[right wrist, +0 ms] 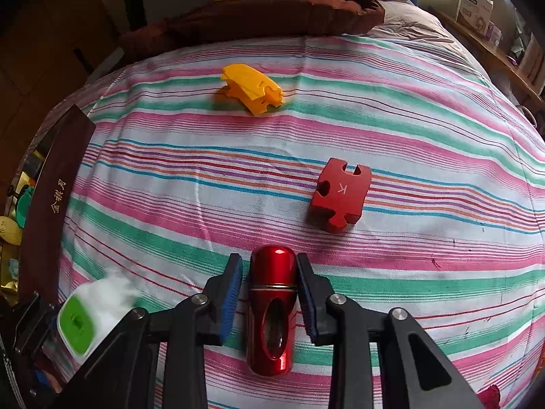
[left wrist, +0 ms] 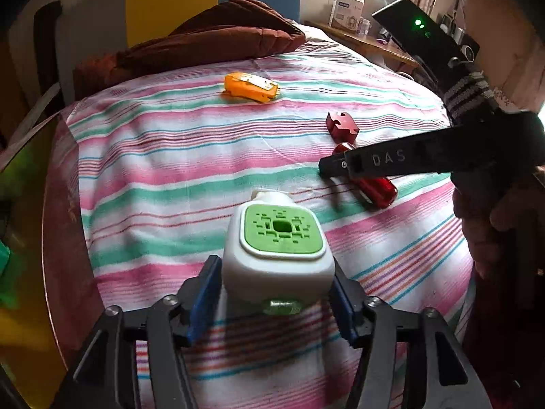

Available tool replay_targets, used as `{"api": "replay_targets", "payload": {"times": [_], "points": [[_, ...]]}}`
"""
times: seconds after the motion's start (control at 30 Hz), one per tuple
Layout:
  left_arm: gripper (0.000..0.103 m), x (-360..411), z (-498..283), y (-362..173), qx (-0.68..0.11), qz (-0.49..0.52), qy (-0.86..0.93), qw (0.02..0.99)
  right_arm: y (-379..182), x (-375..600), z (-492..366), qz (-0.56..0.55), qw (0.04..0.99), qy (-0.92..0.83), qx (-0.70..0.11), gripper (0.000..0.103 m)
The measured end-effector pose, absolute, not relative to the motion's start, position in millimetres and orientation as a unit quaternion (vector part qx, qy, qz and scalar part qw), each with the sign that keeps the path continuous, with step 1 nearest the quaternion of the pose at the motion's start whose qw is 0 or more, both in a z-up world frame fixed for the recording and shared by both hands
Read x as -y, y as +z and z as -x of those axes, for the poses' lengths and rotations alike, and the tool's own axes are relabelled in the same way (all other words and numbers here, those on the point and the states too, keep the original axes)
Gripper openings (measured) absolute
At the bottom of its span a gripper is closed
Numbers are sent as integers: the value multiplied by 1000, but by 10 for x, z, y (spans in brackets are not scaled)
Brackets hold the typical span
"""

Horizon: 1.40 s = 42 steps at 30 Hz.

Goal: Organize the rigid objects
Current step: 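Lift the red cylinder with the right gripper while the left holds the plug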

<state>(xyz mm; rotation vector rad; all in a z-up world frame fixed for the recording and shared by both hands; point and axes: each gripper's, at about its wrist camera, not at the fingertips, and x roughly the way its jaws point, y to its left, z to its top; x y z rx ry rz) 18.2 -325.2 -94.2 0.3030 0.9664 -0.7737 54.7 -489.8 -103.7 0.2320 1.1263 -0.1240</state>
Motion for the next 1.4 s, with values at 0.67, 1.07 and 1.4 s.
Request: {"api": "replay_targets", "payload": {"times": [0.67, 1.07, 1.4], "points": [[53, 3447, -367, -915, -444, -160, -355, 807, -1050, 4834, -562, -97, 839, -58, -533, 37], [52, 3114, -45, -585, -395, -139, -373, 828, -1060, 4805, -573, -90, 840, -55, -532, 38], [52, 2775, 158, -209, -354, -117, -384, 845, -1078, 4735, -515, -59, 850, -59, -520, 38]]}}
